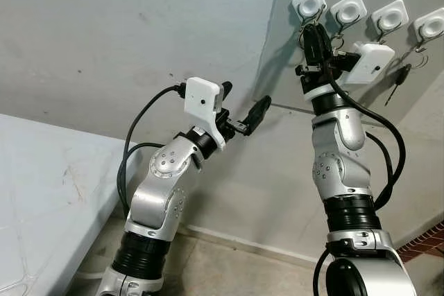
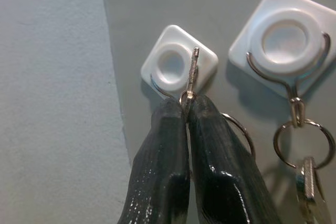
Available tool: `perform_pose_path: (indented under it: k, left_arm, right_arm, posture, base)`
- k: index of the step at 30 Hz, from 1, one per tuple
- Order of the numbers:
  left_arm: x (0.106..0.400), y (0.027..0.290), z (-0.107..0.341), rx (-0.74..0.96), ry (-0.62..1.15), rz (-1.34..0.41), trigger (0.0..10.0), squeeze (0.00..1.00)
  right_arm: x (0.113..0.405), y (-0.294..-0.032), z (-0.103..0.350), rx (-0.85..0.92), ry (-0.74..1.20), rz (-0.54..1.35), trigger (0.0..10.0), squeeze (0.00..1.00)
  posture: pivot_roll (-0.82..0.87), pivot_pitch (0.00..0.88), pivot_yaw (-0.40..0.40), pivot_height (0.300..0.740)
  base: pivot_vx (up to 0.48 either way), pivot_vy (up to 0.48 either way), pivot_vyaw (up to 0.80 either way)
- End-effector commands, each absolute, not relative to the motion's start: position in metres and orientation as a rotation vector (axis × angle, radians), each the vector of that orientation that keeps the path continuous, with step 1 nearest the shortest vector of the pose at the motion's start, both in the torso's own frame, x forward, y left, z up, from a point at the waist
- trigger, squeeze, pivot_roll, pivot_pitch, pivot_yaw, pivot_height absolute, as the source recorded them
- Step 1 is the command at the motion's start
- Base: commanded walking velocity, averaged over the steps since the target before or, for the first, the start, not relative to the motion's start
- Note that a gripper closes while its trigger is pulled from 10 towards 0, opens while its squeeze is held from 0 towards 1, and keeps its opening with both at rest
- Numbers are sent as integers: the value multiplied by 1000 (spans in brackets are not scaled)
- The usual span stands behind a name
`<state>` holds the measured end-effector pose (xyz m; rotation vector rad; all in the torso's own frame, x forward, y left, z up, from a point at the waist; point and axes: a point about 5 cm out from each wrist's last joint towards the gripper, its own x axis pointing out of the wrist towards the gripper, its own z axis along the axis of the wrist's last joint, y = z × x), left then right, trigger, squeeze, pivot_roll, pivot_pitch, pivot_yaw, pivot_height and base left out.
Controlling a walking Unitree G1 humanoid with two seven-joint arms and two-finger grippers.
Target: Hang keys on a hook
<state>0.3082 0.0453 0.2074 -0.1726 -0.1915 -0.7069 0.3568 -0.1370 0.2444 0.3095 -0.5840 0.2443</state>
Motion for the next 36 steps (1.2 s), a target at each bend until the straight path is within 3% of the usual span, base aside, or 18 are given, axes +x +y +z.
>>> perform_pose_path:
  k: [1,9,36]
  left_arm:
    - [305,43,212,-170,-206,-726,10000,0]
    - [304,43,212,-172,-205,-728,10000,0]
    - [303,41,211,-182,-195,-727,10000,0]
  right_arm:
    - [357,-138,252,312,-612,259,10000,0]
    - [352,-131,251,305,-633,343,10000,0]
    - [352,-128,268,404,-697,360,10000,0]
  posture:
    - [-17,15,-44,740]
    - [-14,12,-45,740]
    - [-13,13,-46,740]
  base:
    - [0,0,0]
    - [0,0,0]
    - [0,0,0]
